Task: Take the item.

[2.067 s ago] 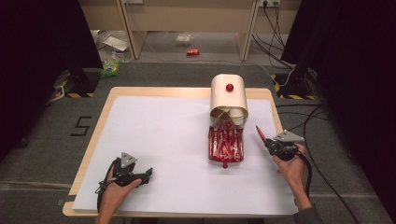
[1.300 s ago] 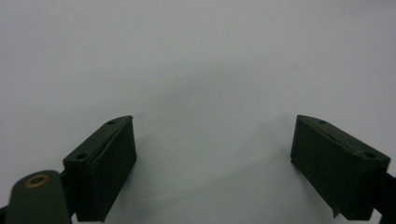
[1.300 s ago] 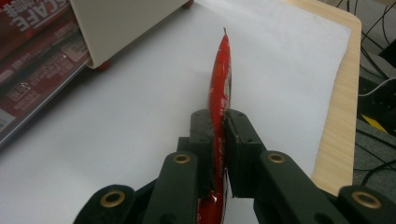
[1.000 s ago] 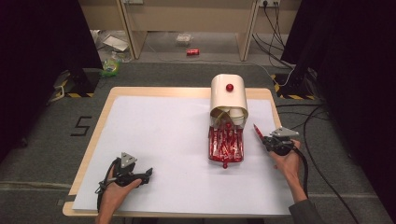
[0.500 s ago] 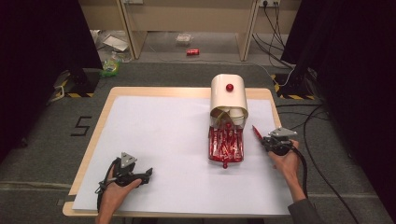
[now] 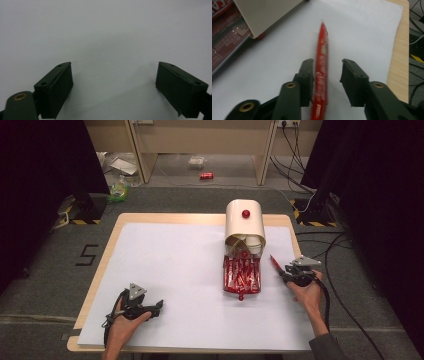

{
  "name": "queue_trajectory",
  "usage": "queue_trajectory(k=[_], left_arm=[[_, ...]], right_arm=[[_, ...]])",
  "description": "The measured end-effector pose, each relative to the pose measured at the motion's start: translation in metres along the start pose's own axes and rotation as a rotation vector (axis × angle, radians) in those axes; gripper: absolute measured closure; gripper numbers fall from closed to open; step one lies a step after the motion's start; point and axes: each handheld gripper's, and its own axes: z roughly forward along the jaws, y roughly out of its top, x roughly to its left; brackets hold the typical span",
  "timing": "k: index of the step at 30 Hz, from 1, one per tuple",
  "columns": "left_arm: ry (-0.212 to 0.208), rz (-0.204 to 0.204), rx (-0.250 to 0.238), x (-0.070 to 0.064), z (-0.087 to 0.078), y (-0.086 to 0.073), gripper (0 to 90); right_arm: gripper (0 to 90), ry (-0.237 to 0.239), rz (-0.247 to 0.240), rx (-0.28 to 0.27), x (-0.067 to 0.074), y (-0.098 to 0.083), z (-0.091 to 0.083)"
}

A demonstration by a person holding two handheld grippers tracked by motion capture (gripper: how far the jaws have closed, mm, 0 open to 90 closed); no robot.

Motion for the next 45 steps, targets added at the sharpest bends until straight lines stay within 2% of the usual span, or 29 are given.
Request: queue_trajectory(k=[4, 15, 22, 45], left_arm=[[-0.001, 0.001, 0.000, 0.000, 0.000, 0.000, 13.6], [-0.001, 0.000, 0.000, 0.000, 0.000, 0.000, 13.7], [-0.001, 0.000, 0.000, 0.000, 0.000, 0.000, 13.7], [-0.002, -0.003, -0.004, 0.000, 0.000, 0.000, 14.0]], right_arm=[[56.2, 0.004, 0.007, -0.006, 0.000, 0.000, -0.004], [49.7, 0.006, 0.050, -0.045, -0.002, 0.000, -0.018], [46.8, 0.006, 0.058, -0.061, -0.001, -0.001, -0.025], [41.9, 0.027, 0.031, -0.087, 0.022, -0.015, -0.050]])
